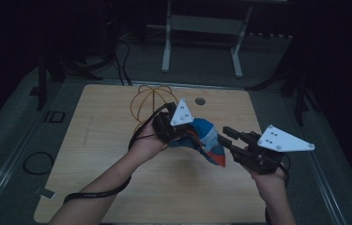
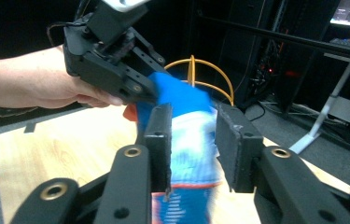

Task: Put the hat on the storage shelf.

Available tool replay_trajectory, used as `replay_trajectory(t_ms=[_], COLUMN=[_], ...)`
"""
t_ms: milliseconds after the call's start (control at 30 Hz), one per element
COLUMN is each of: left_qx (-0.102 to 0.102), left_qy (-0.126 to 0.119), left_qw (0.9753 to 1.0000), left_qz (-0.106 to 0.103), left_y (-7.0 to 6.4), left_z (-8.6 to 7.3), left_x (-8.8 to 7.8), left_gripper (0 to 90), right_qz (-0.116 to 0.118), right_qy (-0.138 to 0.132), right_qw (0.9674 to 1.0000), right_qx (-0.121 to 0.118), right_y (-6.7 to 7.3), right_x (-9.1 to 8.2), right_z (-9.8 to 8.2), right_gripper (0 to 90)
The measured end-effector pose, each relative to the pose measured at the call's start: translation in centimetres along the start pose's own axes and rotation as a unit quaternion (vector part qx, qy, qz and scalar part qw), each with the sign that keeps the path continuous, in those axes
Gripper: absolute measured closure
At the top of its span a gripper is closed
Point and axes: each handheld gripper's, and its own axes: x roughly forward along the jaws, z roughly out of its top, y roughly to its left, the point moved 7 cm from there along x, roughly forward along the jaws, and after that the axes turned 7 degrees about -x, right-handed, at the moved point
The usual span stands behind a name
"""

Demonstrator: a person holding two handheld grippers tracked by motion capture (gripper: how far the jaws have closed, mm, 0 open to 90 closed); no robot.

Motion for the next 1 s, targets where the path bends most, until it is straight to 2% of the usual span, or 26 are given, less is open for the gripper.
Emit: replay_trajectory(t_ms=[67, 100, 200, 333, 400, 433, 500, 600, 667, 700, 733, 867, 1000], left_qx=[0.007, 0.012, 0.016, 0.004, 0.008, 0.007, 0.012, 0.018, 0.024, 0.021, 0.023, 0.023, 0.005], left_qy=[-0.018, -0.021, -0.047, -0.069, -0.081, -0.089, -0.104, -0.129, -0.150, -0.153, -0.161, -0.188, -0.216], left_qw=[0.9998, 0.9997, 0.9987, 0.9974, 0.9963, 0.9951, 0.9932, 0.9883, 0.9833, 0.9822, 0.9797, 0.9718, 0.9604], left_qz=[-0.009, -0.005, -0.011, -0.022, -0.028, -0.041, -0.051, -0.080, -0.100, -0.107, -0.117, -0.140, -0.176], left_y=[-0.2, 0.0, 0.4, 1.3, 1.6, 1.6, 1.7, 1.9, 2.0, 2.1, 2.2, 2.3, 2.3], left_z=[0.0, 0.0, -0.1, -0.5, -0.8, -0.9, -1.2, -1.7, -1.9, -2.0, -2.0, -2.1, -2.0], left_x=[-0.5, -0.8, -1.5, -2.4, -2.9, -3.1, -3.6, -4.2, -4.6, -4.7, -4.9, -5.4, -5.8], left_gripper=[90.0, 90.0, 90.0, 90.0, 90.0, 90.0, 90.0, 90.0, 90.0, 90.0, 90.0, 90.0, 90.0], right_qz=[0.000, 0.003, 0.002, -0.008, 0.008, 0.015, 0.027, 0.047, 0.053, 0.055, 0.058, 0.075, 0.090], right_qy=[-0.001, -0.002, 0.000, -0.002, -0.005, -0.008, -0.010, -0.017, -0.013, -0.013, -0.009, -0.002, -0.002], right_qw=[1.0000, 1.0000, 1.0000, 1.0000, 0.9999, 0.9997, 0.9995, 0.9987, 0.9985, 0.9983, 0.9981, 0.9970, 0.9956], right_qx=[0.003, 0.007, 0.008, 0.005, 0.014, 0.016, 0.014, 0.004, -0.008, -0.014, -0.017, -0.020, -0.025], right_y=[-0.4, -0.6, -0.9, -1.3, -1.3, -1.1, -0.7, 0.1, 0.6, 0.8, 1.0, 1.7, 2.6], right_x=[-0.4, -0.5, -0.6, -0.7, -0.7, -0.7, -0.6, -0.3, 0.0, 0.2, 0.3, 1.2, 2.0], right_z=[-0.3, -0.5, -1.1, -1.7, -1.9, -1.9, -1.9, -1.8, -1.8, -1.8, -1.9, -2.1, -1.9], right_gripper=[62.3, 59.9, 54.8, 55.3, 56.0, 56.1, 56.1, 56.1, 56.1, 56.1, 56.1, 57.0, 56.6])
